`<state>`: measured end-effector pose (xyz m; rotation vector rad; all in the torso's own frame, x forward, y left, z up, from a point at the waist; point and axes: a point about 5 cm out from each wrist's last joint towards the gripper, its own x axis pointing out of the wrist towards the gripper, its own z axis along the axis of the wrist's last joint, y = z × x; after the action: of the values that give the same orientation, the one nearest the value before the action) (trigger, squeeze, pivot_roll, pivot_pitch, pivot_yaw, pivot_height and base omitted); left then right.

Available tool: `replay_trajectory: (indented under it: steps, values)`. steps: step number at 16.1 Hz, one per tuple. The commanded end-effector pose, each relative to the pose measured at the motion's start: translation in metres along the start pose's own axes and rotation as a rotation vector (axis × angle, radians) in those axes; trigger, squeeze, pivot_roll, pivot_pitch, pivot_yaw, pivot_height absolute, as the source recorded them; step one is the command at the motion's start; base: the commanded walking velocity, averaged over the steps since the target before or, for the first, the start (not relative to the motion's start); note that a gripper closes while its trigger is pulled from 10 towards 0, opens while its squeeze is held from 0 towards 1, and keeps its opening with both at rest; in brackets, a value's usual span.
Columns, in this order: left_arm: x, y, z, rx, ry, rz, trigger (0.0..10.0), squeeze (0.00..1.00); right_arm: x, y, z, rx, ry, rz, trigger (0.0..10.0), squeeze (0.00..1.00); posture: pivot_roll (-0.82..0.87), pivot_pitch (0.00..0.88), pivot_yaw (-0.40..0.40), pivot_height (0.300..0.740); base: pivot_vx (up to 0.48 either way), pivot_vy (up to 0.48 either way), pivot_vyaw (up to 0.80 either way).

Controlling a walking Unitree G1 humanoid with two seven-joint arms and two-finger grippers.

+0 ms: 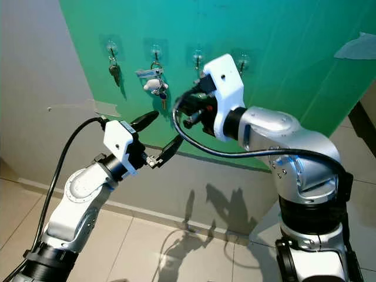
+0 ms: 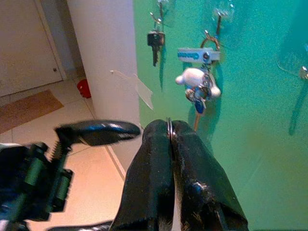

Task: Hang keys on a hook

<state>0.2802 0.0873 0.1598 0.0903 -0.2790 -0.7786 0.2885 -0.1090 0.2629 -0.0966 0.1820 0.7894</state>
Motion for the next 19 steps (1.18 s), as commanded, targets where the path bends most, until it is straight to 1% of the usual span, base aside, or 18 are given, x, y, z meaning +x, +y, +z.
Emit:
replay_trajectory:
  steps: [1,5,9,10,11,12,13,14,15,16,17,19]
  values:
    - [0.003,0.002,0.000,0.013,0.006,-0.010,10.0,0.00,-0.003,0.002,0.007,-0.016,-0.021,0.006,10.0,0.00,0.02,0.000,-0.003,0.740,0.000,0.000,0.00]
    - [0.011,0.008,-0.002,0.024,0.014,-0.009,10.0,0.00,-0.004,0.006,0.009,-0.020,-0.016,0.033,10.0,0.00,0.02,0.000,-0.002,0.740,0.000,0.000,0.00]
    - [0.017,0.008,0.000,0.018,-0.005,-0.035,10.0,0.00,-0.005,0.009,0.008,-0.023,-0.010,0.045,10.0,0.00,0.02,0.000,0.004,0.740,0.000,0.000,0.00]
    - [0.019,0.007,0.000,0.015,-0.007,-0.047,7.6,0.00,-0.005,0.009,0.008,-0.024,-0.009,0.047,10.0,0.00,0.02,0.000,0.004,0.740,0.000,0.000,0.00]
    - [0.019,0.007,0.000,0.015,-0.008,-0.051,5.5,0.00,-0.005,0.010,0.008,-0.024,-0.009,0.050,10.0,0.00,0.02,0.000,0.004,0.740,0.000,0.000,0.00]
    - [0.021,0.007,-0.001,0.014,-0.009,-0.057,4.5,0.00,-0.006,0.011,0.008,-0.026,-0.005,0.060,10.0,0.00,0.01,0.000,0.005,0.740,0.000,0.000,0.00]
    - [0.022,0.007,-0.001,0.014,-0.010,-0.058,4.5,0.00,-0.006,0.012,0.008,-0.026,-0.004,0.064,10.0,0.00,0.01,0.000,0.005,0.740,0.000,0.000,0.00]
    - [0.024,0.007,-0.001,0.013,-0.013,-0.063,4.7,0.00,-0.006,0.013,0.007,-0.029,0.001,0.073,10.0,0.00,0.01,0.000,0.006,0.740,0.000,0.000,0.00]
    - [0.025,0.007,0.000,0.012,-0.018,-0.067,4.0,0.00,-0.006,0.013,0.007,-0.028,0.003,0.077,10.0,0.00,0.01,0.000,0.006,0.740,0.000,0.000,0.00]
    - [0.025,0.007,0.000,0.012,-0.020,-0.068,4.0,0.00,-0.006,0.013,0.007,-0.028,0.003,0.078,10.0,0.00,0.01,0.000,0.006,0.740,0.000,0.000,0.00]
    - [0.026,0.007,0.000,0.011,-0.023,-0.071,2.3,0.00,-0.006,0.014,0.006,-0.028,0.005,0.080,10.0,0.00,0.01,0.000,0.006,0.740,0.000,0.000,0.00]
    - [0.027,0.006,0.000,0.009,-0.028,-0.077,2.2,0.00,-0.005,0.014,0.006,-0.028,0.008,0.082,10.0,0.00,0.01,0.000,0.006,0.740,0.000,0.000,0.00]
